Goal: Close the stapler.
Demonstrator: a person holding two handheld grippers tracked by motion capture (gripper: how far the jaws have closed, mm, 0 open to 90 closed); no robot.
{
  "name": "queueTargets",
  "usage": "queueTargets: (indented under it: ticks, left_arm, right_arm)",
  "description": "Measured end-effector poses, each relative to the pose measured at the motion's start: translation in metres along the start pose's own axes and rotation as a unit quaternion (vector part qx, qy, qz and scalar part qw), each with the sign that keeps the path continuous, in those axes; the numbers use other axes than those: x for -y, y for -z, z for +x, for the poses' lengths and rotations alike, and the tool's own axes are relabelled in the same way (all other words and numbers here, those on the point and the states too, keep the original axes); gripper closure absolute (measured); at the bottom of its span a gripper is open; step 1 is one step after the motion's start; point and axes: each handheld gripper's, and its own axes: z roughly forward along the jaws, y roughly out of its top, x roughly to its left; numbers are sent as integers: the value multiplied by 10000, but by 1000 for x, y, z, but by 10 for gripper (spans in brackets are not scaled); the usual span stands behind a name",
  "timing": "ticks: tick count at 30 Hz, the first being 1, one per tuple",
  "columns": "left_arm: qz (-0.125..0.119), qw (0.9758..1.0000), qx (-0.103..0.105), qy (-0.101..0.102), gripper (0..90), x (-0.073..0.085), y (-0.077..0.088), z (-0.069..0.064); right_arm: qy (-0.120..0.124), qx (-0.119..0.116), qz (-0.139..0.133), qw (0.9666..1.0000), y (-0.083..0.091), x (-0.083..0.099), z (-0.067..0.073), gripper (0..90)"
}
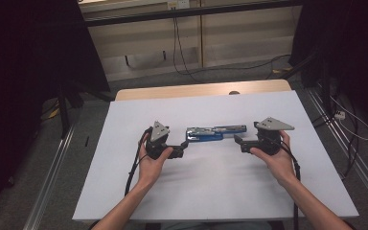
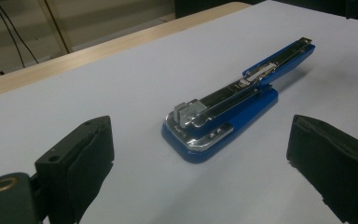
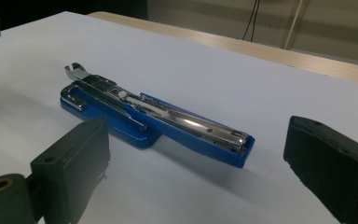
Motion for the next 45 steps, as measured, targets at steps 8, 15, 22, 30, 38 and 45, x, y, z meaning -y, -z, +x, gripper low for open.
queueTargets:
  ticks: [8, 15, 22, 30, 38, 45]
  left_arm:
    - [213, 9996, 210, 12, 79, 5, -7, -2]
    - [116, 9998, 125, -123, 48, 4, -7, -5]
    - [183, 9997, 91, -158, 36, 6, -11, -4]
    - [143, 9998, 7, -168, 47, 7, -14, -4]
    - [68, 9999, -11, -128, 143, 5, -16, -7]
    - [-28, 9999, -83, 56, 303, 1, -29, -7]
  right_arm:
    - [6, -59, 272, 9996, -6, 9, -3, 110]
    - [-79, -164, 248, 9995, -3, 11, -7, 331]
    - [-78, -189, 277, 9994, -2, 13, -12, 565]
    - [-191, -275, 347, 9988, -1, 17, -23, 866]
    - [-223, -184, 345, 9990, -1, 18, -26, 900]
    - [-201, -216, 421, 9987, -4, 19, -25, 900]
